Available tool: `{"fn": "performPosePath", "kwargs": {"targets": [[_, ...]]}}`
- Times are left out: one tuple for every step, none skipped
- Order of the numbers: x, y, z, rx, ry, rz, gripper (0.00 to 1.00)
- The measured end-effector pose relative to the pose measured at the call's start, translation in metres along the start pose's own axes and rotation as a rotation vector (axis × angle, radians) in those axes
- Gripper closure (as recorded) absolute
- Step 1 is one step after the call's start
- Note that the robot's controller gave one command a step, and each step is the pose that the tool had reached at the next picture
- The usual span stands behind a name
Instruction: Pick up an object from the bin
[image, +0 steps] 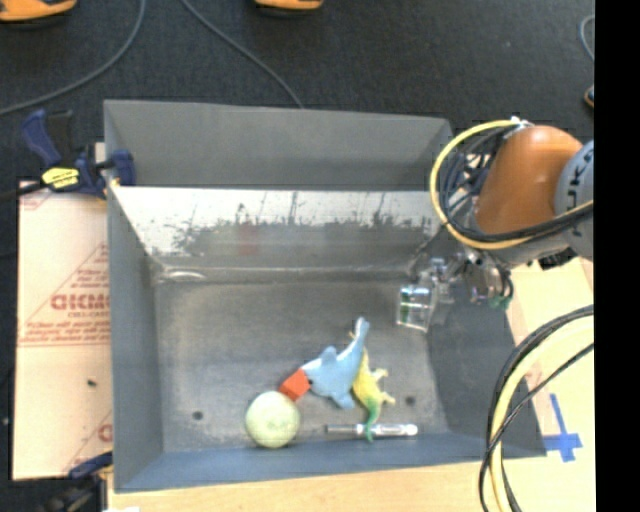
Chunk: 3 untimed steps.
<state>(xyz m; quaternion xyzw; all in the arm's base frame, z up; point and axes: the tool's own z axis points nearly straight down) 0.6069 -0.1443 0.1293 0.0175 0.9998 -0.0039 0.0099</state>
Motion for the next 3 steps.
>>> {"fn": "performPosePath", "kwargs": {"targets": [[-0.028,0.023,-0.134,0.001,-0.015,0.077,1.00],[0.000,0.047,-0.097,0.000,-0.016,0.117,1.00],[-0.043,0.056,-0.079,-0.001,-0.023,0.125,1.00]]}}
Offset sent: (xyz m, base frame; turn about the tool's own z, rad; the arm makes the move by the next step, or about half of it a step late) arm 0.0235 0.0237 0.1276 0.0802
